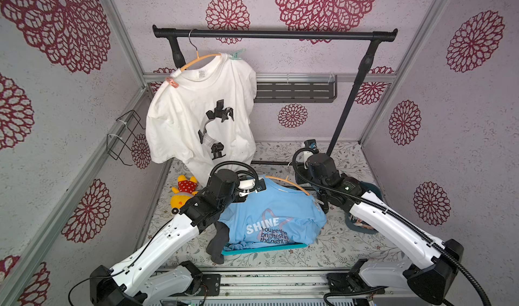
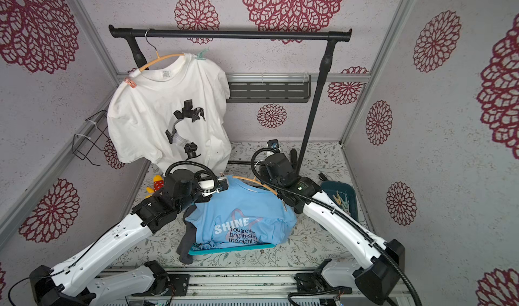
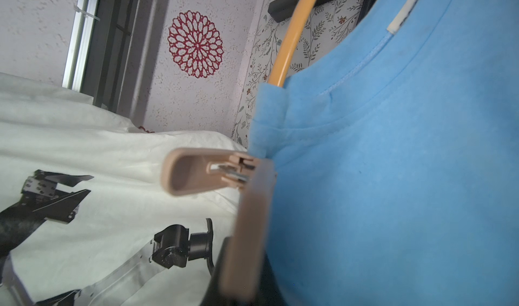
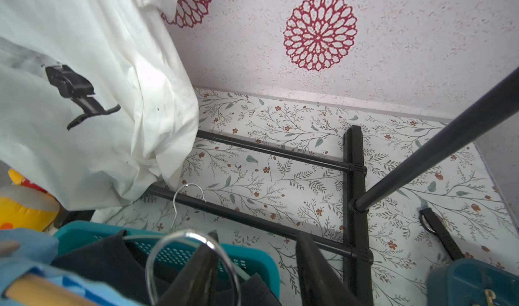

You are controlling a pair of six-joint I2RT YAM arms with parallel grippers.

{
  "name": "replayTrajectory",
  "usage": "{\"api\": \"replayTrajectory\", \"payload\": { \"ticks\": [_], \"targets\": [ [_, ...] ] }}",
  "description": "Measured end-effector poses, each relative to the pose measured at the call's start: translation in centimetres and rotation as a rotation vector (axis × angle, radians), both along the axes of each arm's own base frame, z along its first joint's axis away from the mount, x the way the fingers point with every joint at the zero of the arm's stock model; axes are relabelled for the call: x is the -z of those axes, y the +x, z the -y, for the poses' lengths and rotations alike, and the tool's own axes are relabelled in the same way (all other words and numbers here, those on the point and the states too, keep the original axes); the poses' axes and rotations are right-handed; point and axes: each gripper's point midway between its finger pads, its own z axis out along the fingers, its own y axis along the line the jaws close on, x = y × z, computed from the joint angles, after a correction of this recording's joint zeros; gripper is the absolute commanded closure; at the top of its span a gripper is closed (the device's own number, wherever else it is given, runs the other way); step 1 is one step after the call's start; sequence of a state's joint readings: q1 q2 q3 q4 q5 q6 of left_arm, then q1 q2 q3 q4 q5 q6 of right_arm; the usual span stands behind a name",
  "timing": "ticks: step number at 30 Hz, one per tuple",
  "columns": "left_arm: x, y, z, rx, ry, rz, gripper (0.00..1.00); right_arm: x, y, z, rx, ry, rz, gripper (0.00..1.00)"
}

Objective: Use clothespins to secure the t-shirt on both sides of the hanger
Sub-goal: Hang the hanger on the clothesline.

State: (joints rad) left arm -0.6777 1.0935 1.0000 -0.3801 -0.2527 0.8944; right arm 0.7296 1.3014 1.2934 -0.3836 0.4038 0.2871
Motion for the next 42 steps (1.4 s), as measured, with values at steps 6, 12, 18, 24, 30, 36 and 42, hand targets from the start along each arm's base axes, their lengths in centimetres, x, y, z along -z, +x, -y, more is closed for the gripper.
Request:
{"api": "replayTrajectory", "payload": {
  "ticks": [6,12,18,24,30,36,42],
  "targets": [
    [-0.7,-0.1,0.3,0.005,-0.008,0.012,1.0,-0.1,0.5,-0.4,-0.007,-0.022,0.014,0.82],
    [-1.4,-0.4,0.5,0.002,-0.001,0.021,0.86,-0.1,0.2,-0.6,-0.047,-0.05,0.041,1.0],
    [-2.3,-1.5,0.9,0.039,-0.034,0.019,0.64,-1.0,-1.2,-0.1,-0.111,-0.045,0.134,1.0],
    [-4.4,-3.4,1.3,0.099,-0.117,-0.015,0.46,-3.5,-3.7,1.0,-0.186,-0.042,0.257,1.0],
    [-6.4,-7.6,1.5,0.231,-0.236,-0.081,0.43,-6.7,-6.0,1.5,-0.264,-0.019,0.38,1.0],
    [-6.9,-10.7,1.6,0.307,-0.303,-0.19,0.42,-7.9,-8.5,1.3,-0.378,-0.004,0.464,1.0],
    [-6.5,-11.3,1.9,0.294,-0.325,-0.291,0.43,-8.9,-10.3,0.4,-0.49,0.005,0.52,1.0]
  ]
}}
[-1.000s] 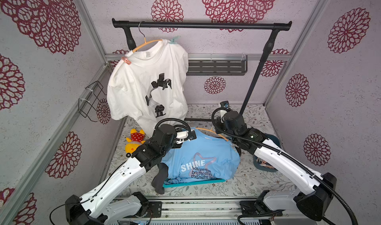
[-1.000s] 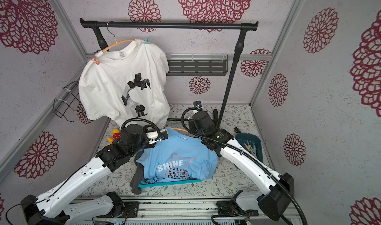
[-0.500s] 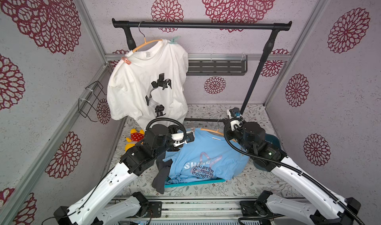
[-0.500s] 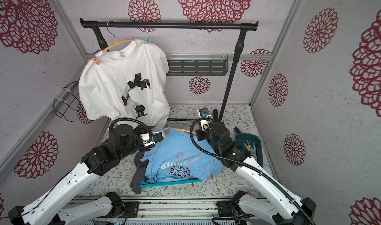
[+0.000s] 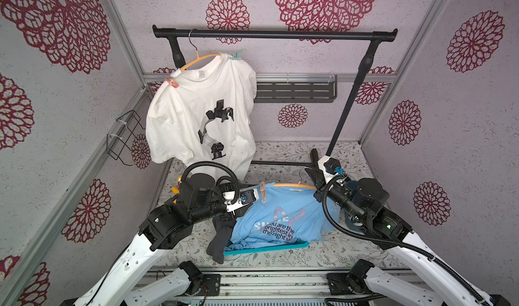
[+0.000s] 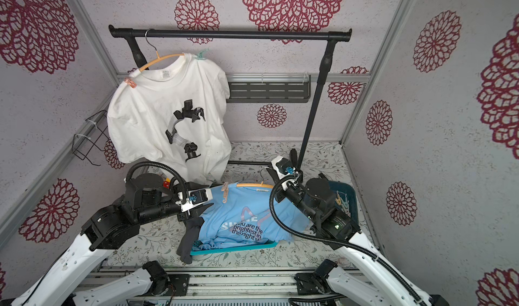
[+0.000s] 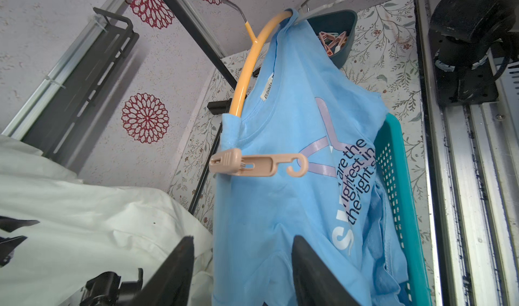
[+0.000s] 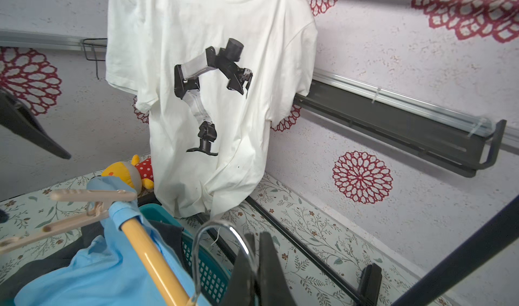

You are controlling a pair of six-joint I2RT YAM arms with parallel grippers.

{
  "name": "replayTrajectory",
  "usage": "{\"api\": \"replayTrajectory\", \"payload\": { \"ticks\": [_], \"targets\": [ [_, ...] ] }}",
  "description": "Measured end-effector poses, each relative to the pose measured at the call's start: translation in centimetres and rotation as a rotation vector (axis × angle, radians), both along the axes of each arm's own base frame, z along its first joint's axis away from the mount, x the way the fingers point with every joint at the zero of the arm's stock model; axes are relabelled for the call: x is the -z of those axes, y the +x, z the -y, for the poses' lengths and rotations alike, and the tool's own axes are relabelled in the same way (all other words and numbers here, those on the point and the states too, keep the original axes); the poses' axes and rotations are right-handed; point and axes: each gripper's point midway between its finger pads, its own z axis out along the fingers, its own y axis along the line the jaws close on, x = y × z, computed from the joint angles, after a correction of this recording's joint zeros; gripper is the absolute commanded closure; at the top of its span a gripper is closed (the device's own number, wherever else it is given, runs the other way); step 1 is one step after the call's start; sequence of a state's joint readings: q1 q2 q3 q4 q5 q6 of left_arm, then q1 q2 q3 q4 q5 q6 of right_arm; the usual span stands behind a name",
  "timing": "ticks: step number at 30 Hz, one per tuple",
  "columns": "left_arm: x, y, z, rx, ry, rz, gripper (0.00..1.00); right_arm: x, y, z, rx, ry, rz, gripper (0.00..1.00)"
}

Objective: Use clothespins to secure the t-shirt on both sides of the hanger
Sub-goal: Hang the hanger on the clothesline.

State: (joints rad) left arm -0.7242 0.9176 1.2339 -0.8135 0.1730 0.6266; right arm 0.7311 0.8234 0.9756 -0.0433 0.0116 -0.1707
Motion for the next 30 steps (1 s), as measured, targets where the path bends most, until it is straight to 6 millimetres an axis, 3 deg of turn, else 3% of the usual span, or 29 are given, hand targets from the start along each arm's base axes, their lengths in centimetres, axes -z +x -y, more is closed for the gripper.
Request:
{"api": "replayTrajectory", "payload": {
  "ticks": [11,21,26,30],
  "targets": [
    [2.7,1.5,0.3,-0.075,0.04,-0.118,0.51,-1.0,-1.6,-1.2,-0.116,0.014,0.037,1.0],
    [3.3,2.5,0.2,-0.123,0.009,-0.2,0.73,-2.1,-2.4,-1.5,-0.16,0.049,0.071,1.0],
    [2.9,1.7,0.5,-0.092,-0.016,-0.236,0.85,-2.4,-2.3,-1.7,-0.163,0.07,0.067,1.0],
    [2.4,1.0,0.4,-0.077,-0.034,-0.241,1.0,-2.6,-1.4,-1.9,-0.139,0.098,0.033,1.0]
  ]
}}
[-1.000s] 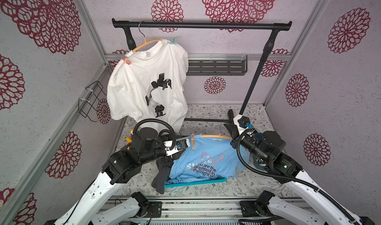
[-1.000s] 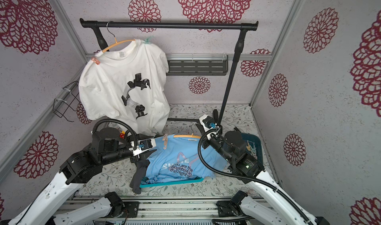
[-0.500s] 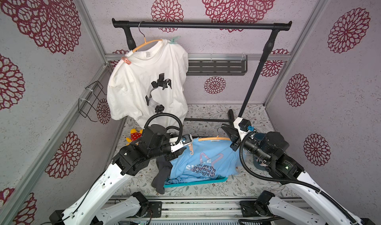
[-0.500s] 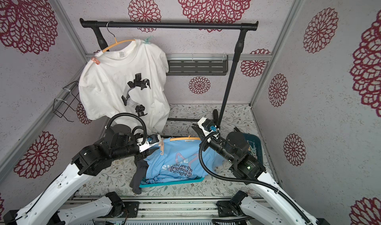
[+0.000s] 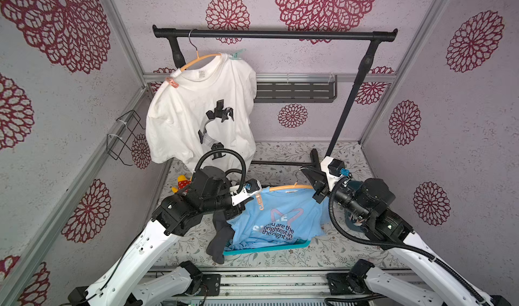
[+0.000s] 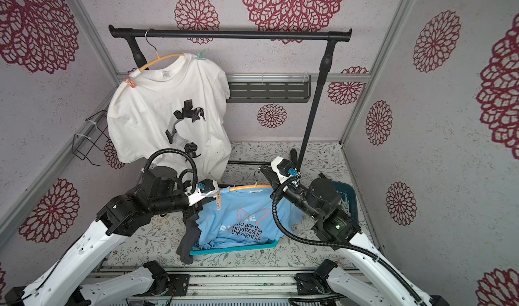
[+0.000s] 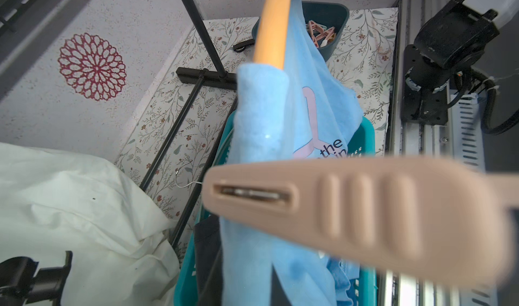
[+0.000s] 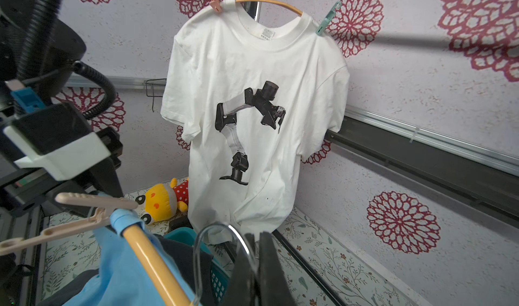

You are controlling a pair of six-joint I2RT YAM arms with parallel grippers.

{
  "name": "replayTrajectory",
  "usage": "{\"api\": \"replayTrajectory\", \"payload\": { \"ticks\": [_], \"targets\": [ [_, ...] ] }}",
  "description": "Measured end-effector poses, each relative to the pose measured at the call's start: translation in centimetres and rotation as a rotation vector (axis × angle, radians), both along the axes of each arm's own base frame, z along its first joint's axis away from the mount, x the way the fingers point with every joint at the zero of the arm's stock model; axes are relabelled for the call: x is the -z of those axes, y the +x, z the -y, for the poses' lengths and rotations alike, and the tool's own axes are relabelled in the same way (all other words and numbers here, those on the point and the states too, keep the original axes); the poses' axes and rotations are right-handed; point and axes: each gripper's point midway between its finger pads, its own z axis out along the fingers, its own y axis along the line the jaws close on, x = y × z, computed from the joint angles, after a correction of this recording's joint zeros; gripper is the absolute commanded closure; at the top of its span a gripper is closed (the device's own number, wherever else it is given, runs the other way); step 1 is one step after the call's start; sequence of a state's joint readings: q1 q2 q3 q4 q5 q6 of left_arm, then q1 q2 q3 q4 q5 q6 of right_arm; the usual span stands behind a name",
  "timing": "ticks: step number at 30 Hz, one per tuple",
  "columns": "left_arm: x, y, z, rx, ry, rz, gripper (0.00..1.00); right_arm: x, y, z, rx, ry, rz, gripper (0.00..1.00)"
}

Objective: Use clothespins to secure the t-shirt on both sides of the hanger
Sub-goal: Hang the hanger on the clothesline.

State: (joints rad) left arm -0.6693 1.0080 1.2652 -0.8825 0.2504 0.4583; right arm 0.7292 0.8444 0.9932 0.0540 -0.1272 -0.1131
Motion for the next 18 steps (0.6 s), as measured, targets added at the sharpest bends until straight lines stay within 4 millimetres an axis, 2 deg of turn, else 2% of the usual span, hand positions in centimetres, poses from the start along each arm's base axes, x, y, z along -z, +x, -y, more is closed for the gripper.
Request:
{"api": "replayTrajectory", "payload": {
  "ticks": [3,5,9,12,18],
  "targets": [
    [-0.5,-0.4,-0.1,-0.007,-0.027,-0.01,1.0,-0.7,0.4,-0.5,-0.008,0.02,-0.019,0.9],
    [-0.8,-0.8,-0.1,-0.009,-0.048,-0.021,1.0,-1.1,0.4,-0.6,-0.014,0.037,-0.035,0.8],
    [-1.3,-1.2,-0.3,-0.025,-0.076,-0.052,1.0,-2.5,0.1,-0.3,-0.016,0.085,-0.051,0.64],
    [-2.0,-1.5,-0.6,-0.046,-0.09,-0.074,1.0,-4.0,-0.4,0.3,-0.019,0.127,-0.044,0.55],
    [-3.1,-2.4,-1.3,-0.063,-0.108,-0.088,1.0,-7.3,-2.4,1.7,-0.051,0.221,-0.017,0.43]
  ]
}}
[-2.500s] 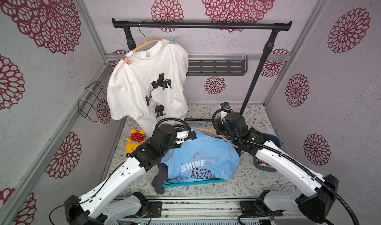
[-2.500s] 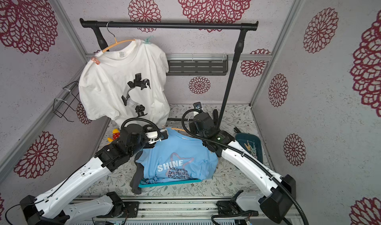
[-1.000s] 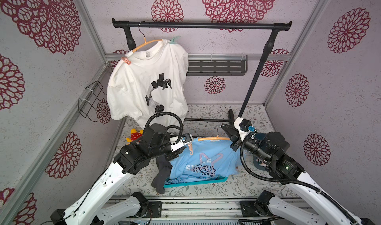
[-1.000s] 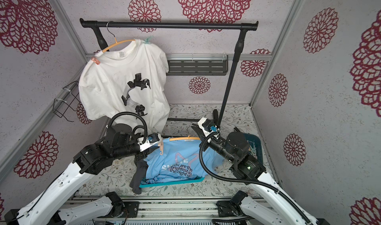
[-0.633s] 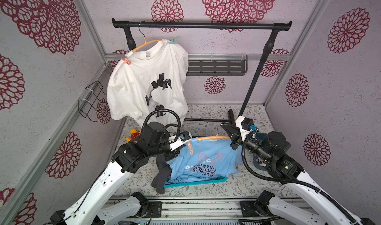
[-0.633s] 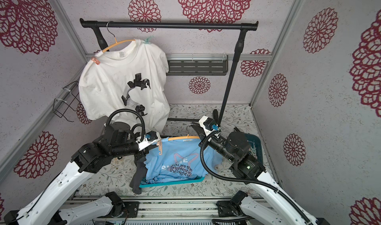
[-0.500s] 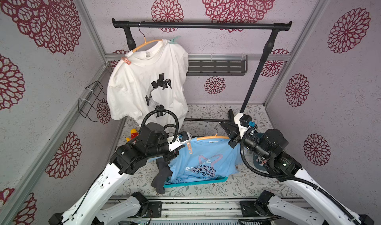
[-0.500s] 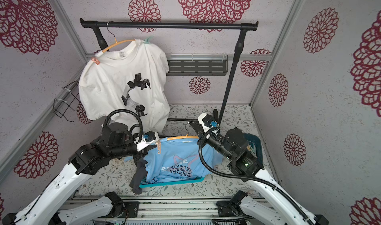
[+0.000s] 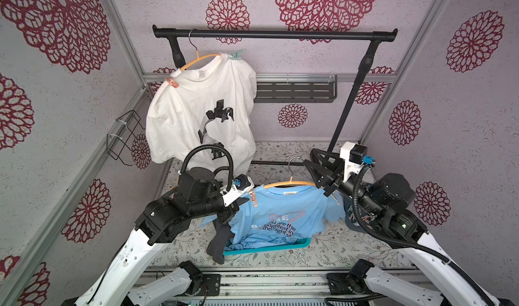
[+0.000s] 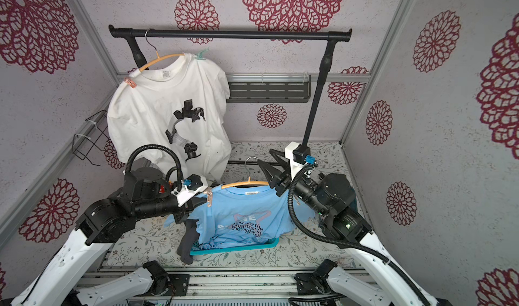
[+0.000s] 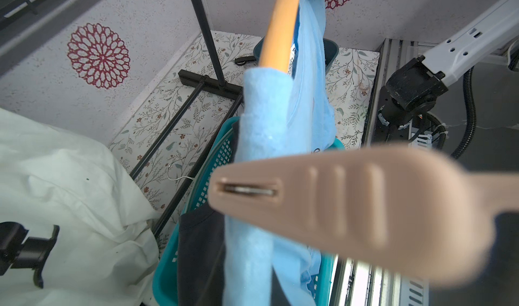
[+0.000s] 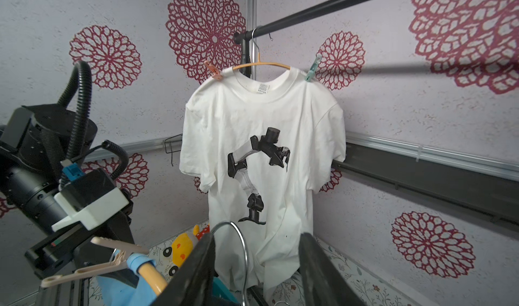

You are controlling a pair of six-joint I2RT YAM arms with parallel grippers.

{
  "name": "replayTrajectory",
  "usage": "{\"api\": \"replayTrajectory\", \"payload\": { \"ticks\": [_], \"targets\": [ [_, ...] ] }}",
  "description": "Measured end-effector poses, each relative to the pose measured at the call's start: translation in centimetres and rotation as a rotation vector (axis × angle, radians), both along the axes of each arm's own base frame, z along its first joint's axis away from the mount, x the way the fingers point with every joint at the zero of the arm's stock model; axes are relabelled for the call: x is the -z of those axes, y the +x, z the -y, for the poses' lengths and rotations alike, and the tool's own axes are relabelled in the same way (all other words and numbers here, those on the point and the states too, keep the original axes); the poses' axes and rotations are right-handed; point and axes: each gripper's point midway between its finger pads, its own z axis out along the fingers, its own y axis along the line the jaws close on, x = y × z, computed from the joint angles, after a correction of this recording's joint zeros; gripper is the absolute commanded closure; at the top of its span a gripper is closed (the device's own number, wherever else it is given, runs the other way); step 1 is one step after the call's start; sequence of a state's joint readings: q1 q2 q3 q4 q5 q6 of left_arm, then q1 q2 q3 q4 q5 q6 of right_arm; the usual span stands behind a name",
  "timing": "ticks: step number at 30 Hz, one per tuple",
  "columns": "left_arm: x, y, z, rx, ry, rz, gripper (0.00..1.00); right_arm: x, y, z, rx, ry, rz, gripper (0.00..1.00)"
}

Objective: Use clothespins to secure the t-shirt on both sides of the hanger
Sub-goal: Hang the hanger on the clothesline.

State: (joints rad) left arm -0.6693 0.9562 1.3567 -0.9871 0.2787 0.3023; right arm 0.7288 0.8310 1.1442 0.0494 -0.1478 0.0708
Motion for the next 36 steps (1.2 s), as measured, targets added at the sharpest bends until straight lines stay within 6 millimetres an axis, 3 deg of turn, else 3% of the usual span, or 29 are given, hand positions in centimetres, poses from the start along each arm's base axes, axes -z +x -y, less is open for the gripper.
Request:
{"api": "replayTrajectory", "payload": {
  "ticks": [10,18,23,28,36],
  "targets": [
    [-3.4,-2.1,-1.6,-0.015,-0.051,0.025,1.0,-2.2,-1.6,3.2,0.076,0.075,0.049,0.37],
    [-4.6,-2.0,-1.5,-0.018,-0.046,-0.005,1.0,-3.9,-2.3,8.0,0.246,0.187,0.092,0.32],
    [-7.0,-2.7,-1.8,-0.008,-0.075,0.018,1.0,-4.9,-3.7,11.6,0.352,0.258,0.135,0.28],
    [-10.0,-2.9,-1.9,-0.009,-0.107,0.052,1.0,-2.9,-4.1,14.1,0.456,0.251,0.131,0.25],
    [-12.2,-1.4,-2.1,-0.077,-0.1,0.068,1.0,2.5,-5.9,16.3,0.482,0.194,0.087,0.19]
  ]
}}
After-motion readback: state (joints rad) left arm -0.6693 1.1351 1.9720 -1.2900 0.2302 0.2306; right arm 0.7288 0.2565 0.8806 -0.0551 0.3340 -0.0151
